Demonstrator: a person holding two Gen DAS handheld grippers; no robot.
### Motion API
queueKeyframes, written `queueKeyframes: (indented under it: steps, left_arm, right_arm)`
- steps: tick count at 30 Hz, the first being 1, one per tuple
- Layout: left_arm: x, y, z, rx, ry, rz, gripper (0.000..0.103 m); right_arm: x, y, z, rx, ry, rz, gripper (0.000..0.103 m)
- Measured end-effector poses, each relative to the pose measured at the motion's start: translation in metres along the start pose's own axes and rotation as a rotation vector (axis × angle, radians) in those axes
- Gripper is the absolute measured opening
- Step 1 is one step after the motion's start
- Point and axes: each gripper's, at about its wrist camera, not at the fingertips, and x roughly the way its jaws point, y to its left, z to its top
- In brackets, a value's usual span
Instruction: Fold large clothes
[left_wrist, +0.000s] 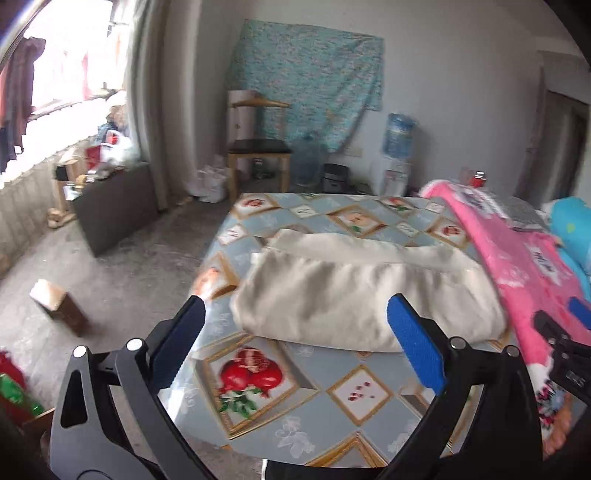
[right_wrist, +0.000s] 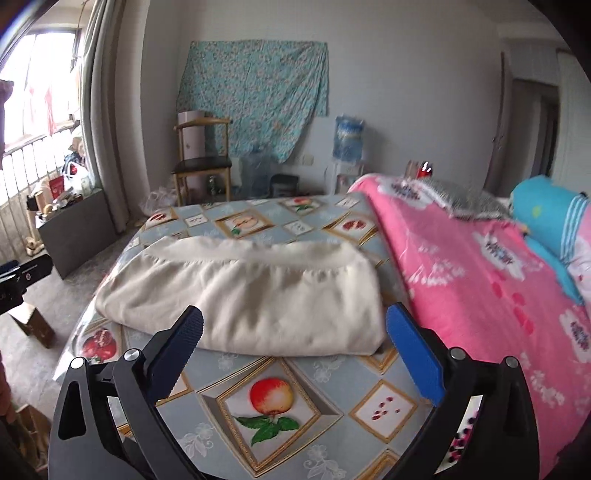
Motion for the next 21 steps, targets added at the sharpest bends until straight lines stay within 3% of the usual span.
queueKeyframes:
  steps: [5, 8, 10, 17, 21]
  left_arm:
    - [-0.006, -0.003, 0.003, -0.022, -0.011, 0.020, 0.096]
    - [0.001, -0.014, 0.002, 0.047, 0.052, 0.017, 0.096]
    - [0.011, -0.022, -0.001, 0.097, 0.097, 0.003, 0.096]
    - [0.047, -0.041, -0.027, 0.115, 0.251, 0.008, 0.096]
    - [0.060, -0.053, -0.040, 0.153, 0.306, -0.002, 0.096]
  right_arm:
    - [-0.016, 0.001, -0.002, 0.017, -0.044, -0.067, 0.097]
    - [-0.017, 0.001, -0.006, 0.044, -0.015, -0.062, 0.097]
    - [-0.012, 0.001, -0.010, 0.052, 0.023, -0.045, 0.097]
    - [0.034, 0.003, -0.031, 0.093, 0.244, -0.002, 0.097]
    - [0.048, 0.007, -0.039, 0.098, 0.302, 0.008, 0.097]
